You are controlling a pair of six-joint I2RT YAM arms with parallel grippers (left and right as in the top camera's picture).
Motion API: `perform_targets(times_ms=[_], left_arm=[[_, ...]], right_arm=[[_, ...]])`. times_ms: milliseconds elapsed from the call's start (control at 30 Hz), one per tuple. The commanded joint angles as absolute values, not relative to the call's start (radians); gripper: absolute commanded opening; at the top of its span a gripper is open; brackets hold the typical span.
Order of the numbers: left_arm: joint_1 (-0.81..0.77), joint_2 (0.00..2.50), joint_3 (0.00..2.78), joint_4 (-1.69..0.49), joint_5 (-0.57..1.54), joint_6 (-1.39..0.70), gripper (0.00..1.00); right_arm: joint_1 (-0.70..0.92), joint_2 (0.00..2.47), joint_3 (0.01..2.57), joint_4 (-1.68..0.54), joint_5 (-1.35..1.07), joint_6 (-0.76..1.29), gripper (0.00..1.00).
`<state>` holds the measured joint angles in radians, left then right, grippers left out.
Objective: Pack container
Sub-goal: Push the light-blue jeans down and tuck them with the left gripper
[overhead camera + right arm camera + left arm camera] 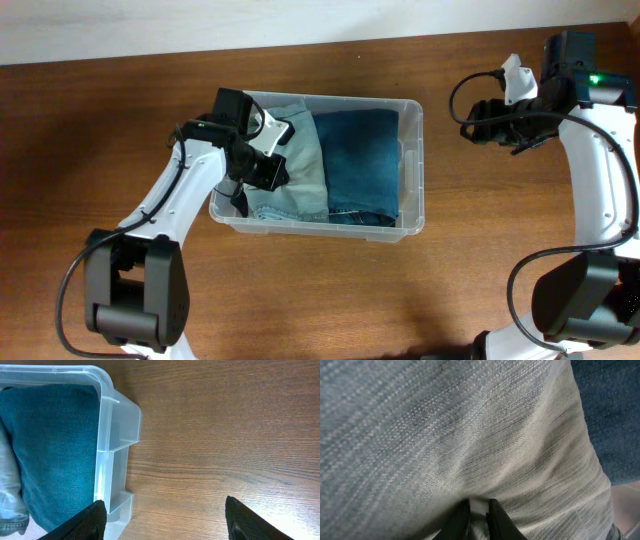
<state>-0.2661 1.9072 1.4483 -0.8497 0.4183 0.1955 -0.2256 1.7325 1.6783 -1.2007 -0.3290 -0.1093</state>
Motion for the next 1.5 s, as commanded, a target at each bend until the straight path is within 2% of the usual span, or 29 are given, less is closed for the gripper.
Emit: perform_targets(times_ms=[0, 167, 233, 433, 567, 700, 1367, 1400, 1467], left_arm=[[-0.259, 1.916, 1.460, -0.847, 0.235, 0.207, 0.21], [-0.259, 1.770, 1.509, -0.855, 0.201, 0.199, 0.37], [-0.259, 1.718, 1.509, -0.884, 0.200, 0.184, 0.39], [-0.260, 1.665, 1.508, -1.037, 0.168, 0.128, 0.38], [-0.261, 1.670, 1.505, -1.159, 0.171, 0.119, 0.28], [-0.261, 1.670, 1.505, -1.234, 0.171, 0.101, 0.28], [-0.261, 1.674, 1.298, -1.009, 0.160, 0.075, 0.29], [-0.261, 1.673, 1.302, -0.989, 0.159, 0.075, 0.31], [-0.261, 1.673, 1.310, -0.940, 0.156, 0.075, 0.47]], right_arm=[[-0.223, 1.703, 1.694, -1.201, -0.320, -0.116, 0.69], [-0.223, 1.703, 1.694, -1.201, -0.319, -0.116, 0.70], [-0.223, 1.703, 1.694, -1.201, -0.311, -0.116, 0.70], [-0.223, 1.703, 1.694, -1.200, -0.302, -0.116, 0.70], [-0.223, 1.703, 1.694, -1.201, -0.302, -0.116, 0.70], [-0.223, 1.703, 1.694, -1.201, -0.302, -0.116, 0.70], [-0.223, 1.703, 1.694, -1.202, -0.302, -0.116, 0.69], [-0.223, 1.703, 1.694, -1.202, -0.302, -0.116, 0.69], [-0.223, 1.703, 1.694, -1.203, -0.302, -0.116, 0.70]])
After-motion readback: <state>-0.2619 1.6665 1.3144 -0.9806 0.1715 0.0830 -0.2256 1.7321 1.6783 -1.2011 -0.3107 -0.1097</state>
